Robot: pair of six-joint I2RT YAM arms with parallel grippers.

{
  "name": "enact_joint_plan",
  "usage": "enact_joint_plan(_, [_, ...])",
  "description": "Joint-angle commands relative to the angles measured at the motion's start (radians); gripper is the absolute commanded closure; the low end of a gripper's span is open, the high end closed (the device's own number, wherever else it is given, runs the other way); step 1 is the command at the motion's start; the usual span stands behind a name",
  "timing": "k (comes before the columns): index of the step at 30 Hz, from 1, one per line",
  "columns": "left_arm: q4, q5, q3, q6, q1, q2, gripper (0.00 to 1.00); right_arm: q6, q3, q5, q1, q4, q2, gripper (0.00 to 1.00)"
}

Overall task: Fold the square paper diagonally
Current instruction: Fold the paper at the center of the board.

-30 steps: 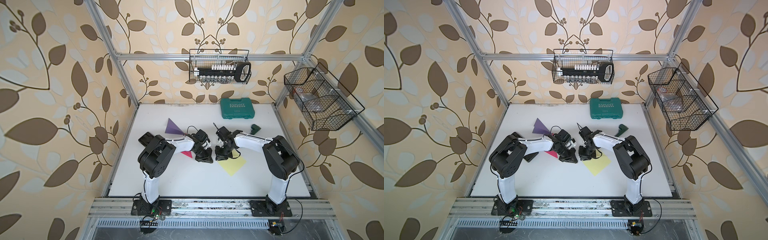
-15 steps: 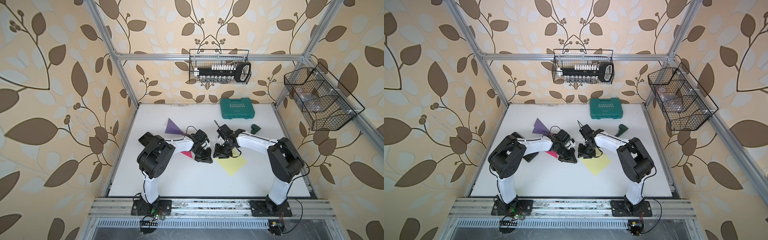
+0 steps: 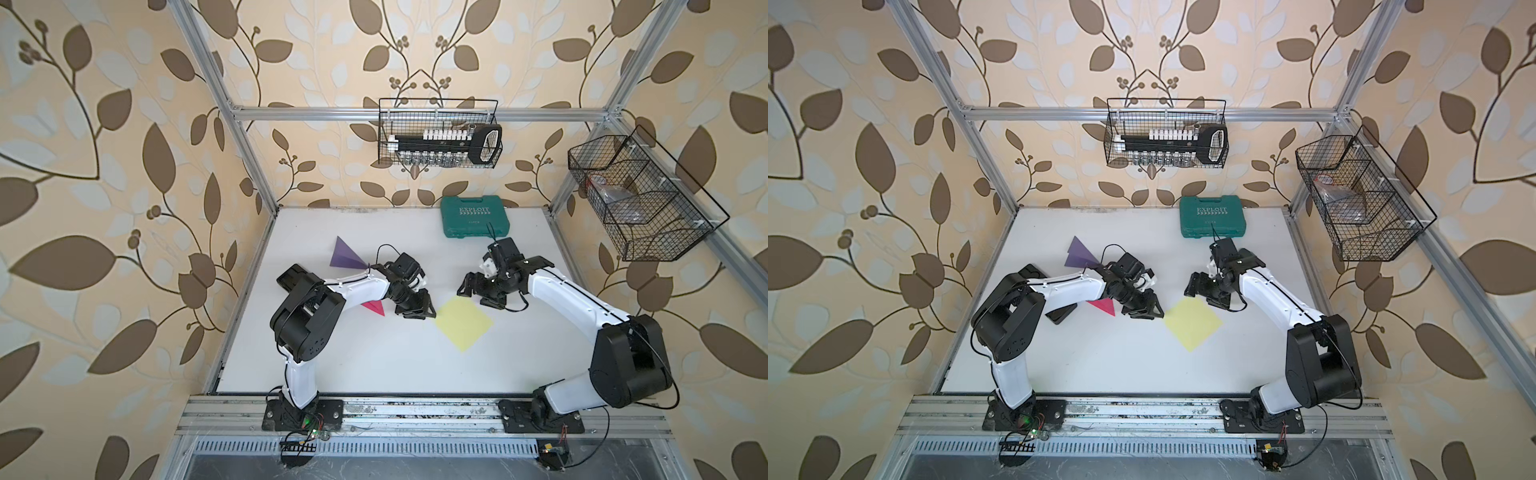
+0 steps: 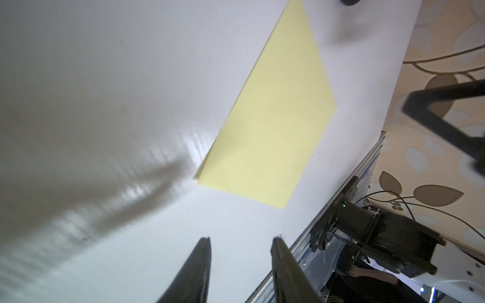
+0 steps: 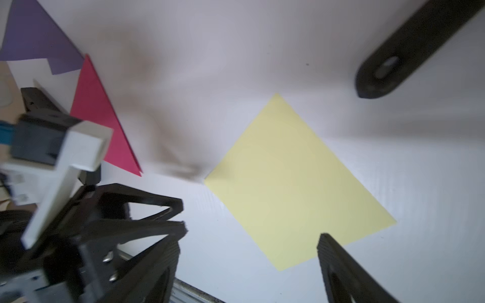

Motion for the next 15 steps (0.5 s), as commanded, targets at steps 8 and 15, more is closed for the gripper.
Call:
enact_joint_plan(8, [0.004,0.055,0.128,-0.010,-0.009,0.113,0.51,-0.151,-0.139,-0.059,-0.199,0.004,-0.039,0.02])
enact_joint_plan(15, [-0.008,0.057,0.161,-0.013,-0.013,0.143,0.52,-0.185,-0.155,-0.075,-0.246,0.050,0.013,0.02])
